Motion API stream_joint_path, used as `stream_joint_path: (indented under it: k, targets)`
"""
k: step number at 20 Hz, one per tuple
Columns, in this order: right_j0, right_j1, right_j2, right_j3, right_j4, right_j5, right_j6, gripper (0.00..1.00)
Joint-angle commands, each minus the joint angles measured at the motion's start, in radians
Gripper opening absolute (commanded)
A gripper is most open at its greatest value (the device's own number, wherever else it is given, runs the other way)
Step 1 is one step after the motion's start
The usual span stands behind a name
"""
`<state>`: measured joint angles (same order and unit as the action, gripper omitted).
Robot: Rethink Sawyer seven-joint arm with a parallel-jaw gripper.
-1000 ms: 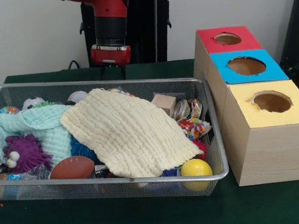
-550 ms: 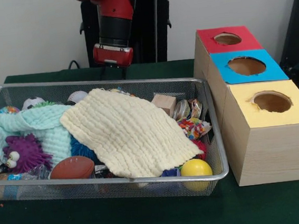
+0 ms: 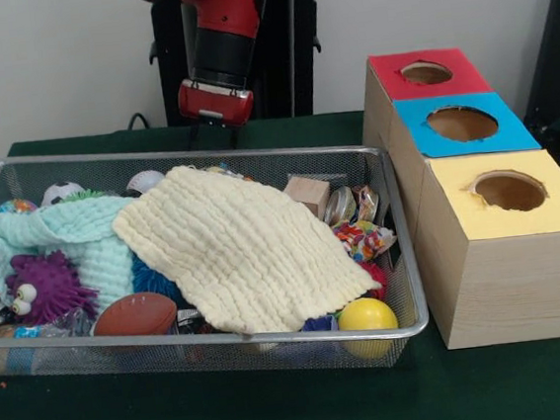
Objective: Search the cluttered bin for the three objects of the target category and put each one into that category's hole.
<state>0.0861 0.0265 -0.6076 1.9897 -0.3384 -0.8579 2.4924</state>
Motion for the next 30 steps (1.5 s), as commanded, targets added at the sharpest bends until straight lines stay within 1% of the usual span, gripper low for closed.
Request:
stream_joint_path:
  k: [1,9,18,20,23,30]
  targets:
    - [-0.009,0.106,0.057,-0.160,0.206,-0.020,0.008,1.00]
    - [0.031,0.134,0.044,-0.151,0.297,-0.029,0.003,1.00]
    - [0.096,0.191,0.033,-0.150,0.432,-0.033,-0.002,1.00]
    - [0.106,0.196,0.031,-0.152,0.445,-0.022,-0.002,1.00]
    - [0.110,0.199,0.028,-0.162,0.444,0.004,-0.005,1.00]
    - [0.133,0.211,0.007,-0.154,0.468,0.000,-0.012,1.00]
